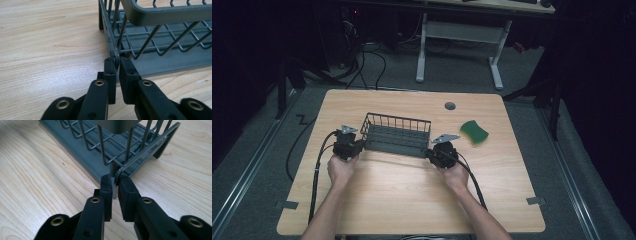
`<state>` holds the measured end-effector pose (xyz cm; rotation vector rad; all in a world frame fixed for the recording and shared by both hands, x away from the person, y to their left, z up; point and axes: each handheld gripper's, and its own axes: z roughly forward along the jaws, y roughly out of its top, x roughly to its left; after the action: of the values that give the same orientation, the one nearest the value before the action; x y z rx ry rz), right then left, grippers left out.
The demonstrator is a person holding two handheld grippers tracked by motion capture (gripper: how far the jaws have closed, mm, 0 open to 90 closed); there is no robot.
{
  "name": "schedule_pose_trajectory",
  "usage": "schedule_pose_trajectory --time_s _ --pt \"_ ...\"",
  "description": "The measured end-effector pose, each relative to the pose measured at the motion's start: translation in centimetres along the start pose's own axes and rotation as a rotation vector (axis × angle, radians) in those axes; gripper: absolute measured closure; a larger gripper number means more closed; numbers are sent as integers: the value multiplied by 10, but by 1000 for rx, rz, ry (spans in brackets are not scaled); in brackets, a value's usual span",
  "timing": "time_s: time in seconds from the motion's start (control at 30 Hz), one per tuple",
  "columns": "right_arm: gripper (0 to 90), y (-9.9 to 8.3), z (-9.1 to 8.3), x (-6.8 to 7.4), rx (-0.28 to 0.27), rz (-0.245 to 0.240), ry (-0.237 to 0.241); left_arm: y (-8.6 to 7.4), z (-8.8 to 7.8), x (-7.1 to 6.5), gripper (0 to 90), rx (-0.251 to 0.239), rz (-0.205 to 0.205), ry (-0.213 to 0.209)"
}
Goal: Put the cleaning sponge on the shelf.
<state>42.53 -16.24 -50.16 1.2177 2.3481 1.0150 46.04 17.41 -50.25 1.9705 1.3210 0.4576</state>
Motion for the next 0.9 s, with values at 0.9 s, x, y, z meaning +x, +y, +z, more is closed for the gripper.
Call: schedule_pose_trajectory --time_s 0.9 --pt "860 -19 -25 -26 12 17 -43 2 7 -37 868 8 53 -81"
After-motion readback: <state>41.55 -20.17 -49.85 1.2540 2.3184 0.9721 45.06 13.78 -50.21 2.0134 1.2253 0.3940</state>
